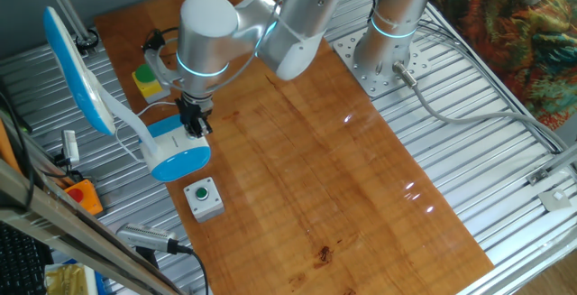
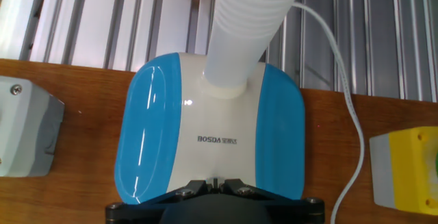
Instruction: Turn off the desk lamp by pressing the button
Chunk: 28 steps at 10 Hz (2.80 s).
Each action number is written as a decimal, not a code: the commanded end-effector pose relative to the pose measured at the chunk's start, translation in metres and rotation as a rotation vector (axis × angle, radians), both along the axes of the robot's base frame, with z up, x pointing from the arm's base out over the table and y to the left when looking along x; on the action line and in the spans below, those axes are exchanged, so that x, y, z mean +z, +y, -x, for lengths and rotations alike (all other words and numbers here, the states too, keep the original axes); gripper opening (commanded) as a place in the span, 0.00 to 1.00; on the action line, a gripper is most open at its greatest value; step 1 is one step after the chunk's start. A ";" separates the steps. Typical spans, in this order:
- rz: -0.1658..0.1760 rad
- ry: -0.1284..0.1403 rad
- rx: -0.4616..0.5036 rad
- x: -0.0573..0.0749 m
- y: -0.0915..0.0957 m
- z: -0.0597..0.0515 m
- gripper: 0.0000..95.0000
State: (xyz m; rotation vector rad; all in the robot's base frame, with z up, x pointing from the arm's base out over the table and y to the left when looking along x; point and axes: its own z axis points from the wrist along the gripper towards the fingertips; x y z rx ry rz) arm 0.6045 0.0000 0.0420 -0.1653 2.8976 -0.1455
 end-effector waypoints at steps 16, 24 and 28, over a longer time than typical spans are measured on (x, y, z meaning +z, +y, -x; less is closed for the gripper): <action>-0.150 0.144 -0.165 0.135 0.020 0.041 0.00; -0.160 0.138 -0.214 0.142 0.023 0.044 0.00; -0.157 0.140 -0.213 0.142 0.023 0.044 0.00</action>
